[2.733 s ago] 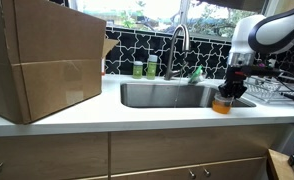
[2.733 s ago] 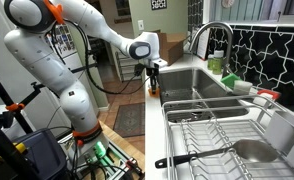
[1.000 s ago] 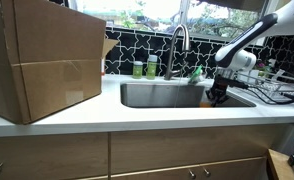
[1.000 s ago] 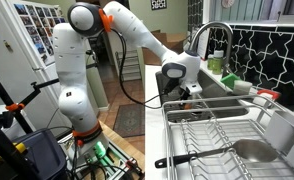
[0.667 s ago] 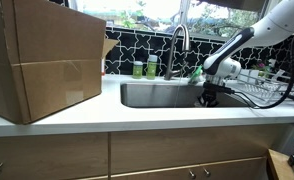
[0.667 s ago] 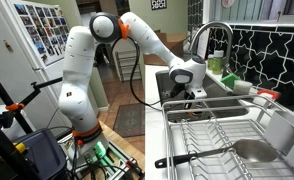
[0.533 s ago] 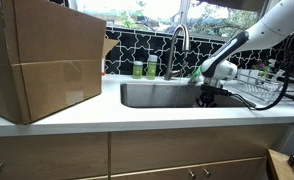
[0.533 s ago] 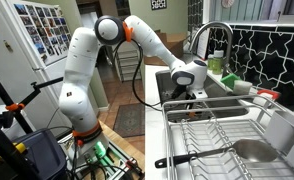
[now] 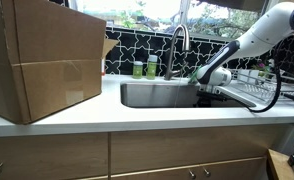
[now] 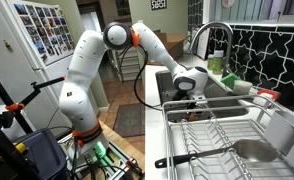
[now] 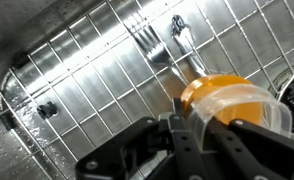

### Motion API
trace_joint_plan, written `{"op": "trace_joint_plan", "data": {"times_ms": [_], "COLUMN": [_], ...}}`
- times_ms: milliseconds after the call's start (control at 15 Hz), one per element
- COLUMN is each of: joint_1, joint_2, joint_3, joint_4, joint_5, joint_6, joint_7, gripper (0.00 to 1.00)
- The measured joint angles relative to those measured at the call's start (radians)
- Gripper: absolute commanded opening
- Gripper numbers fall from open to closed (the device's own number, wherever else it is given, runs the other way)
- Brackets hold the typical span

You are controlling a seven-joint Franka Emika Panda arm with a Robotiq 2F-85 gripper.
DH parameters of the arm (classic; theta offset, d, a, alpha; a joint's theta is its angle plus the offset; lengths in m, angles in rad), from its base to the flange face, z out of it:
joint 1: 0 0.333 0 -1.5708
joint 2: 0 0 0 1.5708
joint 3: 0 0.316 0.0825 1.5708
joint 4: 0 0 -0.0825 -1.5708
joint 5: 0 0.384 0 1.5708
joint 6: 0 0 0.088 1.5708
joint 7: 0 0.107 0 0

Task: Pick up the clear lunch box and put it in the orange lunch box lid, pick up the orange lunch box lid and clear lunch box together and put them in the sink

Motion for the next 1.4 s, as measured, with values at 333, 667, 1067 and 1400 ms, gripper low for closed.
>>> {"op": "trace_joint_plan", "data": {"times_ms": [333, 667, 1067, 1400], "joint_1": [0.016, 0.024, 0.033, 0.049], "joint_2": [0.037, 0.041, -0.033, -0.158], "joint_3": [0.016, 0.023, 0.029, 0.005], "joint_4": [0.000, -0.012, -0.089, -0.204], "joint_5": [0.009, 0.034, 0.045, 0.028], "joint_6": [0.048, 0.109, 0.197, 0.244], "joint_7": [0.018, 0.028, 0.021, -0.002], "gripper": [0.02, 0.55, 0.99, 1.00]}}
